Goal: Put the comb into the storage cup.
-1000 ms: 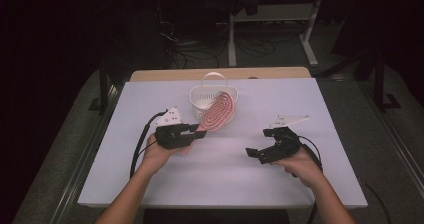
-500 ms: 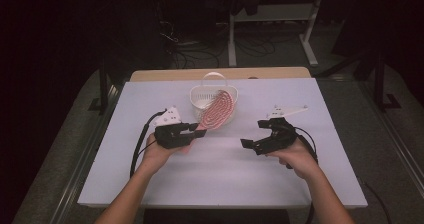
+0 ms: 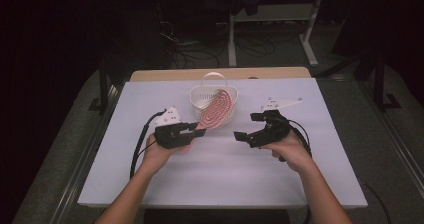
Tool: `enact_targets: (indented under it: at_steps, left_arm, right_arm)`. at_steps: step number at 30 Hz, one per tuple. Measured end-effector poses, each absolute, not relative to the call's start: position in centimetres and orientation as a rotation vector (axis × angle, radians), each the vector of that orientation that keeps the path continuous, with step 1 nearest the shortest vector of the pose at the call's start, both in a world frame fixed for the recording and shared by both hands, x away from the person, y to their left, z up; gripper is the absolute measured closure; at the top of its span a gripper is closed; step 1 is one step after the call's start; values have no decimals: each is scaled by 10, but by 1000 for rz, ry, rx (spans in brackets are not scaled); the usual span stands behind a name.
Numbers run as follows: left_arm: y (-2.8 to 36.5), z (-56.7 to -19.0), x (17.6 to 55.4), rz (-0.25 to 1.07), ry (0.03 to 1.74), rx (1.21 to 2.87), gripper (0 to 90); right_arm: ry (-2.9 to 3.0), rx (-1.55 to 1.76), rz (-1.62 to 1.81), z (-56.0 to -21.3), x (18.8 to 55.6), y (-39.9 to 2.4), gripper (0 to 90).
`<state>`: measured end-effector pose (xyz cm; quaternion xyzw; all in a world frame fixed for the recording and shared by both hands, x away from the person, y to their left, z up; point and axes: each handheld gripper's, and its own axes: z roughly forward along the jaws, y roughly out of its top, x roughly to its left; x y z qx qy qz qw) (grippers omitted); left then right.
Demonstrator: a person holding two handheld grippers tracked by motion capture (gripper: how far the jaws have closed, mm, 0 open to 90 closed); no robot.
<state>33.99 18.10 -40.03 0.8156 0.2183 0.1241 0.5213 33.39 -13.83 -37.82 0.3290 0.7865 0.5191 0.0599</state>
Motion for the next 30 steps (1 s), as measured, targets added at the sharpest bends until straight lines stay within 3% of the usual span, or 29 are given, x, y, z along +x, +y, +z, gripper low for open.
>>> enact_targets:
  at_steps: [30]
  left_arm:
    - [165,-409,327,327,513,1956,705]
  right_arm:
    - [2360,931,1630,-369,347,-115,1]
